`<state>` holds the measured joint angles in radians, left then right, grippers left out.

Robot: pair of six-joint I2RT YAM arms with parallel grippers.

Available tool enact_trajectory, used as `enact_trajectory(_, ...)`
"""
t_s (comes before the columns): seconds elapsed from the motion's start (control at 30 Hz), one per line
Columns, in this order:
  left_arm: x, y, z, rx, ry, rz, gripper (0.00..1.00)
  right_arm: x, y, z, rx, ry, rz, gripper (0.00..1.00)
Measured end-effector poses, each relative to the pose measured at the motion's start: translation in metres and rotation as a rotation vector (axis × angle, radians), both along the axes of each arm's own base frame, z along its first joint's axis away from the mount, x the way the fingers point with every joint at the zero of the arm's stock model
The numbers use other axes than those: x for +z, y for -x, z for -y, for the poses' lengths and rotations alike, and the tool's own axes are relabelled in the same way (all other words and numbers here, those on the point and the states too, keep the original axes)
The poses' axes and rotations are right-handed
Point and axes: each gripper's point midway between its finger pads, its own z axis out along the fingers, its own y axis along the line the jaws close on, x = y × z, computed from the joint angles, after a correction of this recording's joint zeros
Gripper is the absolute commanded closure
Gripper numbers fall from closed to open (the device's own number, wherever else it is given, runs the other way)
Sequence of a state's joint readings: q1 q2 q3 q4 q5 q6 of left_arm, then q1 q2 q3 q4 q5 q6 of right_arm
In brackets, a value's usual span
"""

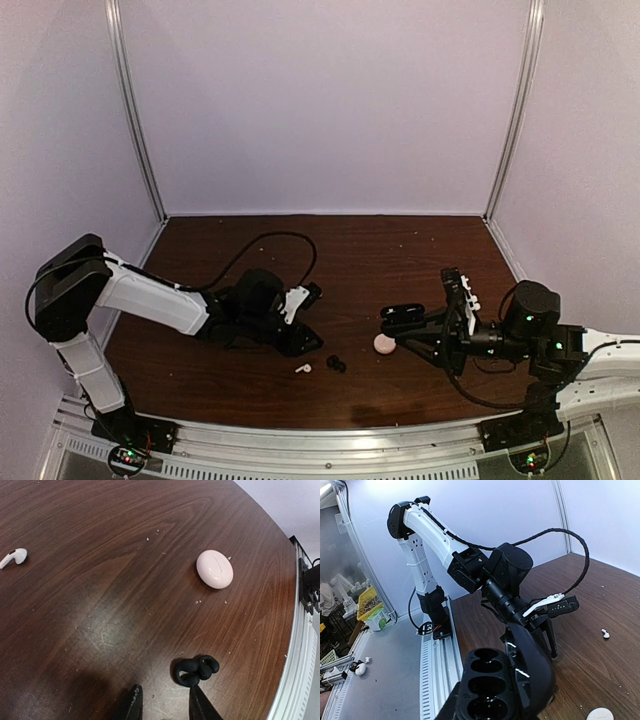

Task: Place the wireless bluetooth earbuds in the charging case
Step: Pick up the left earbud from the center of the board.

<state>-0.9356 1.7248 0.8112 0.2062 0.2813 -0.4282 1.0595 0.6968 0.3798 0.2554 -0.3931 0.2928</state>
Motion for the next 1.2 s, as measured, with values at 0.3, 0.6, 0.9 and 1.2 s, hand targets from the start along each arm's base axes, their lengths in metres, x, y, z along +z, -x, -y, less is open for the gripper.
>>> enact_trajectory(0.3,-0.013,0.005,0.017,-0.005,-0.025,-0.052,0.71,-0.001,0.0,0.0,0.0,0.007,0.006,0.93)
enact_trajectory(0.6,-0.026,0.013,0.02,0.007,-0.072,-0.091,0.74,0.004,0.002,0.004,-0.001,-0.005,0.017,0.93)
enact_trajectory(0.9,-0.036,0.014,0.024,0.025,-0.116,-0.098,0.76,0.005,0.003,0.006,-0.001,-0.005,0.029,0.92)
enact_trajectory(1.2,-0.035,0.018,0.039,0.01,-0.128,-0.081,0.77,0.006,0.003,0.007,-0.001,-0.005,0.038,0.92)
